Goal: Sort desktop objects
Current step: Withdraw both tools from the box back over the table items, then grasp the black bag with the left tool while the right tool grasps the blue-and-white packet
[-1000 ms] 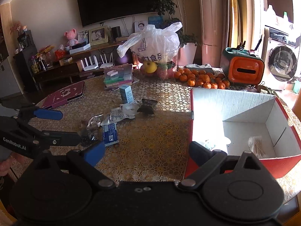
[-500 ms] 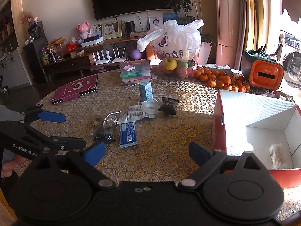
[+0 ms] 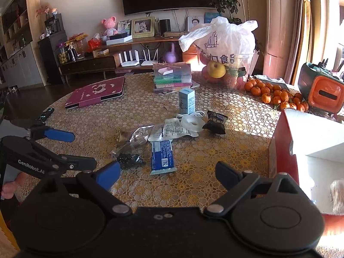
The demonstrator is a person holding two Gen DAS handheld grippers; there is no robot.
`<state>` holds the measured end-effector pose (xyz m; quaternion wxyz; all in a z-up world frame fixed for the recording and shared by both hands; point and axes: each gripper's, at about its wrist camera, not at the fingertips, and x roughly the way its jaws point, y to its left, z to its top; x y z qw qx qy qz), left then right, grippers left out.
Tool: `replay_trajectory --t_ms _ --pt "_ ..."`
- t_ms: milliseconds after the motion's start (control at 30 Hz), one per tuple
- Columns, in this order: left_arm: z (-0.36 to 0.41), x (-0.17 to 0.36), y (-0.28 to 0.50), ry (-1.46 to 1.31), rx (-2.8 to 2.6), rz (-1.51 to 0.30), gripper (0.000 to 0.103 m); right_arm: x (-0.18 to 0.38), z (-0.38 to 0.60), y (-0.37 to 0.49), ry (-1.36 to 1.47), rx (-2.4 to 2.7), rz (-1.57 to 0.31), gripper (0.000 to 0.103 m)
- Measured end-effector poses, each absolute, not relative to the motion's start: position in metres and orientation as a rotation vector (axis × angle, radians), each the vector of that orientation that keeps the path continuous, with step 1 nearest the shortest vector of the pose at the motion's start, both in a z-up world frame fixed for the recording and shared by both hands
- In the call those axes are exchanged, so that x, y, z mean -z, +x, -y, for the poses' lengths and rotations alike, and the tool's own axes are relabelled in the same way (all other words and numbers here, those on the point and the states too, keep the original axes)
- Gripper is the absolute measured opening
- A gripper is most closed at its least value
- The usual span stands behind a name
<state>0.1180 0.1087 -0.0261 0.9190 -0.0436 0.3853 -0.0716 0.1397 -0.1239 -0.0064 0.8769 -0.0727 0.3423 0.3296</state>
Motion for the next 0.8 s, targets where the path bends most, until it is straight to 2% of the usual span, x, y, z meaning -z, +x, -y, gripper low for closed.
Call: replay_trajectory --t_ms 800 --pt "-0.113 0.09 0.157 -0.081 0.179 -0.836 0.102 0.087 0.067 0.199 -0.254 -0.706 -0.813 0.088"
